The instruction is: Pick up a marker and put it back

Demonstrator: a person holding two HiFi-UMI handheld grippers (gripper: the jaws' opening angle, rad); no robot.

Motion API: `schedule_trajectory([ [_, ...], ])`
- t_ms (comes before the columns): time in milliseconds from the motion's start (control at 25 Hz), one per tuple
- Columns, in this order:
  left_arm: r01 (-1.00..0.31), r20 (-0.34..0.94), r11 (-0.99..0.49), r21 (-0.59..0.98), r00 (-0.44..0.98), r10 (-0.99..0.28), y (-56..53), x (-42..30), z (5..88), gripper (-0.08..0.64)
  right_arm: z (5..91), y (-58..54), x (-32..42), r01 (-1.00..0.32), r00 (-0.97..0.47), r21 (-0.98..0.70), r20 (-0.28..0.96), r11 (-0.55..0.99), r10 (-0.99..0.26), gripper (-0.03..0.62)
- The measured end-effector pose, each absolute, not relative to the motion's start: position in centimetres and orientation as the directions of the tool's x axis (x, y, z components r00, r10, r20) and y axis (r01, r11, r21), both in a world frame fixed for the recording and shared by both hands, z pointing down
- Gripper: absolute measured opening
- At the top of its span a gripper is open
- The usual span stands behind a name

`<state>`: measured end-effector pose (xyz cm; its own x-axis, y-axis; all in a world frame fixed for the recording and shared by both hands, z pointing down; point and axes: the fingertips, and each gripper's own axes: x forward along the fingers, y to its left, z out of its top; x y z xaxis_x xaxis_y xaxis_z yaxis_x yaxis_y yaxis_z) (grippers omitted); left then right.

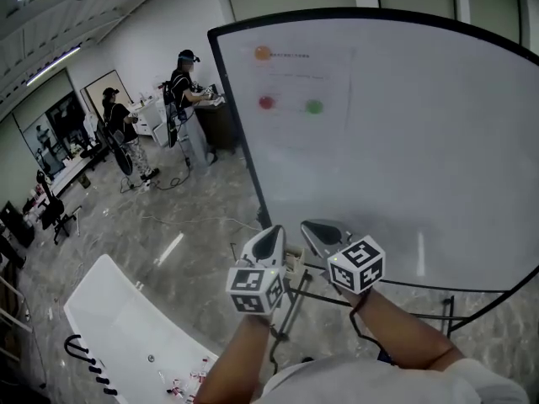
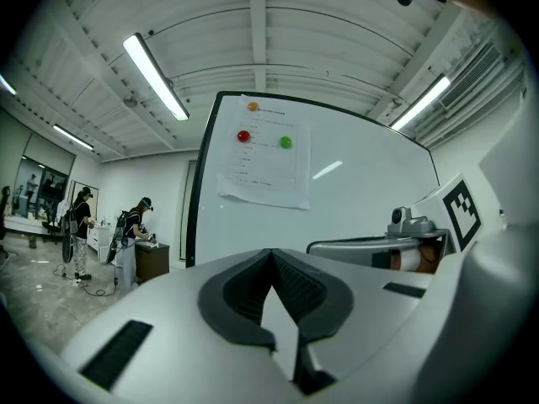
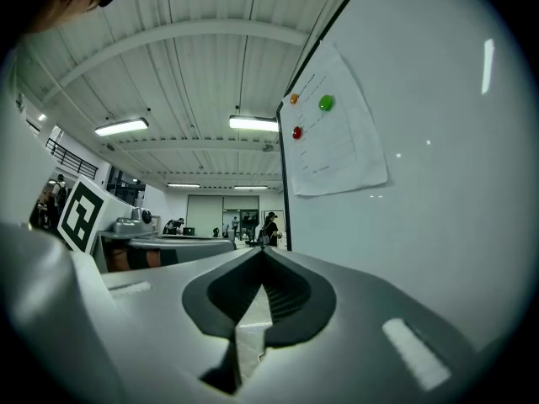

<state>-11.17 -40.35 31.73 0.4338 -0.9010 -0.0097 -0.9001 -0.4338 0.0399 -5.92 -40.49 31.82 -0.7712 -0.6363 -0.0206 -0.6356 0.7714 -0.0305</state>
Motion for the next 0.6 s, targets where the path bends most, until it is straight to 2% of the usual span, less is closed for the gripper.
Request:
schedule_trajectory([
  [600, -0.886, -0.019, -0.461, 0.048, 0.461, -0.887, -39.67, -10.68, 31.33, 0.005, 31.83, -39.56, -6.28, -0.650, -0.760, 0.011, -0.007, 0.760, -0.650, 0.002],
])
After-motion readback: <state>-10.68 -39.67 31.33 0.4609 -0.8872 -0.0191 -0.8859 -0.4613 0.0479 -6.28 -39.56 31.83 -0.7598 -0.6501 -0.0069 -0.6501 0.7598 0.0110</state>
